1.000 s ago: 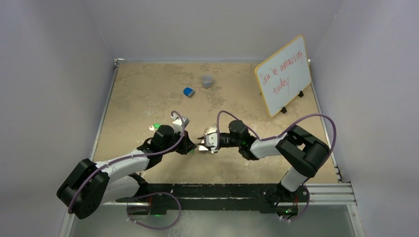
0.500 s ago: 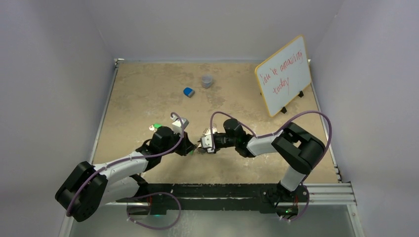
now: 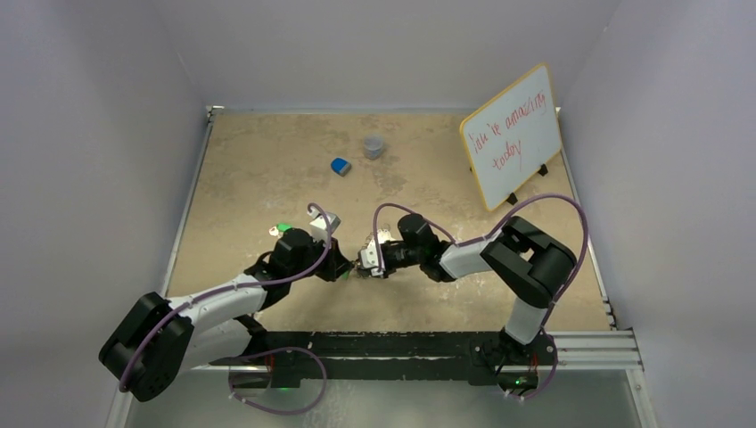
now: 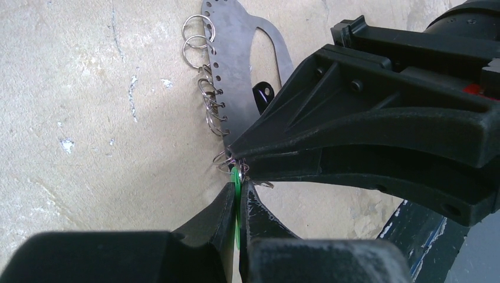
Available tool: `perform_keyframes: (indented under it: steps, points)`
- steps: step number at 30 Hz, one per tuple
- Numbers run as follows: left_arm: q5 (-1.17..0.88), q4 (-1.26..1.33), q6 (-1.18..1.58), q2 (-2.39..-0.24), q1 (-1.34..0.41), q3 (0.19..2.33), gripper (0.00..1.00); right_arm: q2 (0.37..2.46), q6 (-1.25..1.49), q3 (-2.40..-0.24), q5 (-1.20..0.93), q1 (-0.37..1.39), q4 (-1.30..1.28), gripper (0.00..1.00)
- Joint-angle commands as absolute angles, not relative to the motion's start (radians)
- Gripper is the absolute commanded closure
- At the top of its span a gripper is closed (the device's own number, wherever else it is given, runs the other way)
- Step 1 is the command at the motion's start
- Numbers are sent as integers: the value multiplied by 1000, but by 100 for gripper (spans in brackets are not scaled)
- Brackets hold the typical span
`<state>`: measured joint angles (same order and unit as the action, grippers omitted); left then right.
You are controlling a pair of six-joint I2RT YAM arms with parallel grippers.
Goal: Remove the keys from the keyring
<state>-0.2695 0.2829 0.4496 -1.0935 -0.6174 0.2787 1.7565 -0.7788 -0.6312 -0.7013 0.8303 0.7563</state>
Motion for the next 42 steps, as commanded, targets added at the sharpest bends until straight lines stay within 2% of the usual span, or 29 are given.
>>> perform_keyframes:
  steps: [1,11,20,42]
  points:
    - [-281,326,428,-1071,-615,268,100,1771,-799,-672,-749,831,739,73]
    - [-296,337,431,-1067,-615,262,100,1799,-805,-686,-744,831,727,73]
    - [-287,330,435,-1051,-615,256,100,1746,-766,-621,-607,822,795,70]
    - [-288,334,437,-1049,-615,256,100,1725,-662,-577,-674,805,913,59]
